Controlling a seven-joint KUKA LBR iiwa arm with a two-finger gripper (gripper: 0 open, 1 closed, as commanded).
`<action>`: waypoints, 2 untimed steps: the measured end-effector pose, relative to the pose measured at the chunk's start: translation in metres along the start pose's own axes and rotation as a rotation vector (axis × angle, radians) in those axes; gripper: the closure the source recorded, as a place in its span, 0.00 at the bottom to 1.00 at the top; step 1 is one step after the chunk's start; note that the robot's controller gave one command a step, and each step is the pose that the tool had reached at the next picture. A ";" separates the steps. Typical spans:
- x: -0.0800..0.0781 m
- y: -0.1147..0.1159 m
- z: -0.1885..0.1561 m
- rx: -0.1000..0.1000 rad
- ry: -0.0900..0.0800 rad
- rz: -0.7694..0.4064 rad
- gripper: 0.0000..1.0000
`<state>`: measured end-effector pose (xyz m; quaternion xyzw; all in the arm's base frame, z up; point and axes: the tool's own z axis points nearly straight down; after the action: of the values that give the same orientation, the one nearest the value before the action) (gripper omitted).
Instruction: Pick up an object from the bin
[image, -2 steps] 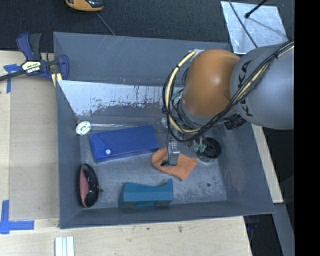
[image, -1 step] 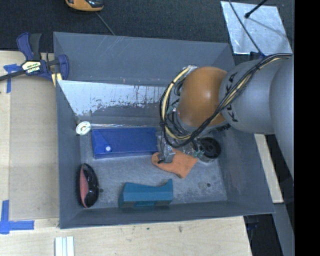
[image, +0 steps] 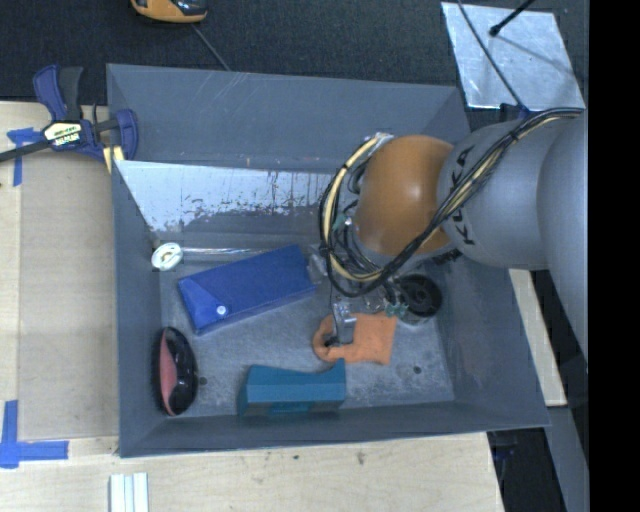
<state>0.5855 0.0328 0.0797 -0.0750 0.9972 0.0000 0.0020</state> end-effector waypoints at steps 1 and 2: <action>0.000 0.000 0.000 0.000 0.000 0.000 0.00; 0.056 -0.011 0.007 0.001 -0.008 -0.133 1.00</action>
Offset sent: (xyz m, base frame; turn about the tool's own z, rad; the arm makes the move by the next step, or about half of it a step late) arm -0.0569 -0.0191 -0.0097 -0.1346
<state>0.5320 0.0134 0.0726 -0.1411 0.9900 -0.0004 0.0061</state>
